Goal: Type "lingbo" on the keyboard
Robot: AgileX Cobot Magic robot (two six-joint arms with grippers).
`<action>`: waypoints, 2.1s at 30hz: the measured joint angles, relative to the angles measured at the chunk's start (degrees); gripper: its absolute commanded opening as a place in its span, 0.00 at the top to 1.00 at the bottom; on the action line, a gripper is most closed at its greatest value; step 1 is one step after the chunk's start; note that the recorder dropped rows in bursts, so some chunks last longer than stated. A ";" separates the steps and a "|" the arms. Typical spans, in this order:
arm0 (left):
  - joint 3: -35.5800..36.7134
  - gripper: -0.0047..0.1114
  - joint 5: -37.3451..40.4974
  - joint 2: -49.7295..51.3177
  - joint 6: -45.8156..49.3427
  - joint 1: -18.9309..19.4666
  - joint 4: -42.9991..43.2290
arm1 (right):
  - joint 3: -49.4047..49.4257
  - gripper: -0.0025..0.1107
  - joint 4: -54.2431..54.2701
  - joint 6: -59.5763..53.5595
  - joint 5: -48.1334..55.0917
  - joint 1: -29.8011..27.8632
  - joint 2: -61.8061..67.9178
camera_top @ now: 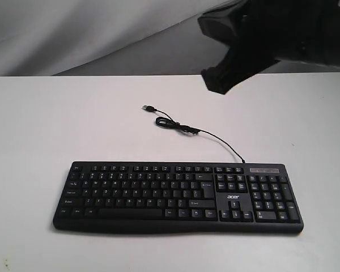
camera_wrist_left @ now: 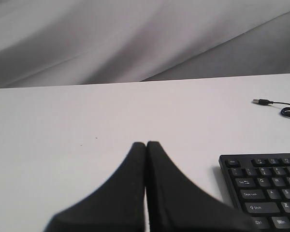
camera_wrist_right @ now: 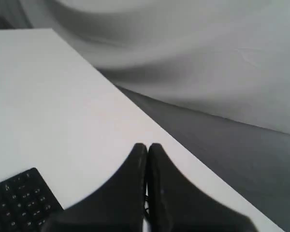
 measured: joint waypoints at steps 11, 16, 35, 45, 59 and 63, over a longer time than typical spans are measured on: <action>0.00 0.96 0.00 0.00 0.00 0.00 0.00 | 8.62 0.98 5.03 3.10 -6.70 0.00 -13.88; 0.00 0.96 0.00 0.00 0.00 0.00 0.00 | 8.62 0.98 5.46 3.10 -12.55 0.00 -18.11; 0.00 0.96 0.00 0.00 0.00 0.00 0.00 | 14.69 0.98 9.44 8.88 -14.83 -7.95 -24.75; 0.00 0.96 0.00 0.00 0.00 0.00 0.00 | 27.13 0.98 11.81 12.09 -6.59 -30.48 -33.46; 0.00 0.96 0.00 0.00 0.00 0.00 0.00 | 32.56 0.98 -8.32 33.04 -3.49 -37.21 -48.19; 0.00 0.96 0.00 0.00 0.00 0.00 0.00 | 33.19 0.98 -24.09 41.93 6.09 -37.21 -51.90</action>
